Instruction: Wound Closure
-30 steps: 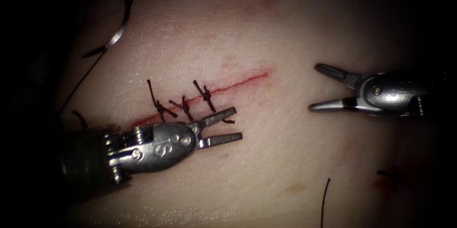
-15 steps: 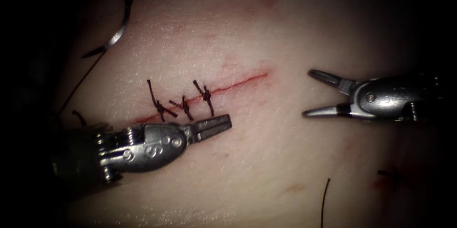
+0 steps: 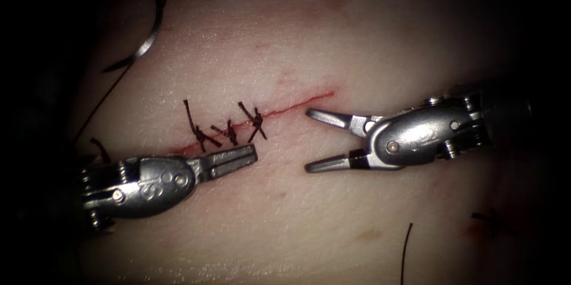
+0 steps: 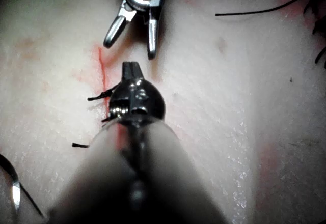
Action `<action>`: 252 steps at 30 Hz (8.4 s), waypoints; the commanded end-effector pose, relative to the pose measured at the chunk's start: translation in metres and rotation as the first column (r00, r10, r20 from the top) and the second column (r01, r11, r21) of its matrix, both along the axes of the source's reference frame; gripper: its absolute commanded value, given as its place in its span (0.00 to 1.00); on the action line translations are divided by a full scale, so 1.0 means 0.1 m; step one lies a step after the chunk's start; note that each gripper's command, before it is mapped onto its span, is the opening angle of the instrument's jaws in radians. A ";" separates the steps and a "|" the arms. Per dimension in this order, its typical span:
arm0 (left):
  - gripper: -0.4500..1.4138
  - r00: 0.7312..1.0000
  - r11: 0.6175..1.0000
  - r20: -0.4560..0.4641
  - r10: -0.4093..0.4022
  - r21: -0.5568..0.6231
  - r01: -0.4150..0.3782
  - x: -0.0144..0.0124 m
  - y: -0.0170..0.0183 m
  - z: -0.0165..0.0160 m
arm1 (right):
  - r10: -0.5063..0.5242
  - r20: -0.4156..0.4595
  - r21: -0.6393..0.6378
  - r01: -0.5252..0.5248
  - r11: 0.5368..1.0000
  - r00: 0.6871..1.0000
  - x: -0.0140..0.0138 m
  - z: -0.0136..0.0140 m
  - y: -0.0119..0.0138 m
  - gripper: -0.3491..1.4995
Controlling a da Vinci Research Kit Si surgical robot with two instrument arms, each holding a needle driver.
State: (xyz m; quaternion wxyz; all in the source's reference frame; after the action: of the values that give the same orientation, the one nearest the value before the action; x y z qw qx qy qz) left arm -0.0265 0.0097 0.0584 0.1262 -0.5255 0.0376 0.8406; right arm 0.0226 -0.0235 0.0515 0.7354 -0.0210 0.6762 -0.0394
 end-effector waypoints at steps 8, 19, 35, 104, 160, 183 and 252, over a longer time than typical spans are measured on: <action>0.00 0.978 0.998 0.207 -0.012 0.060 0.000 -0.004 0.004 0.006 | -0.001 -0.013 -0.035 0.001 0.999 1.000 0.030 0.012 0.000 0.88; 0.00 0.953 0.996 0.302 -0.022 0.084 -0.004 -0.001 0.011 0.004 | -0.037 -0.069 -0.075 0.032 0.997 0.997 0.054 0.019 -0.005 0.79; 0.00 0.947 0.996 0.320 -0.022 0.091 -0.008 -0.002 0.007 -0.001 | -0.041 -0.113 -0.093 0.030 0.995 0.993 0.086 0.022 -0.011 0.74; 0.00 0.982 0.998 0.187 -0.009 0.065 -0.003 0.050 -0.107 0.045 | 0.116 -0.081 -0.012 -0.118 0.993 0.990 -0.098 -0.023 -0.024 0.92; 0.47 0.956 0.960 0.230 -0.184 0.253 0.124 0.093 -0.053 -0.054 | 0.200 0.287 0.130 -0.245 0.961 0.937 -0.103 -0.048 -0.001 0.88; 0.50 0.959 0.969 0.223 -0.176 0.211 0.129 0.078 -0.016 -0.051 | 0.139 0.246 0.191 -0.189 0.963 0.959 -0.042 -0.050 0.023 0.80; 0.46 0.855 0.919 -0.367 -0.366 0.000 0.394 0.128 0.055 0.040 | 0.113 0.178 0.351 -0.170 0.921 0.978 -0.029 -0.043 0.008 0.84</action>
State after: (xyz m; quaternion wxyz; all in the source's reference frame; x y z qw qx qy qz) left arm -0.0131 0.0151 0.0620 0.3018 -0.3395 0.1294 0.8814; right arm 0.0191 -0.0221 0.0469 0.7780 0.0687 0.6089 0.1384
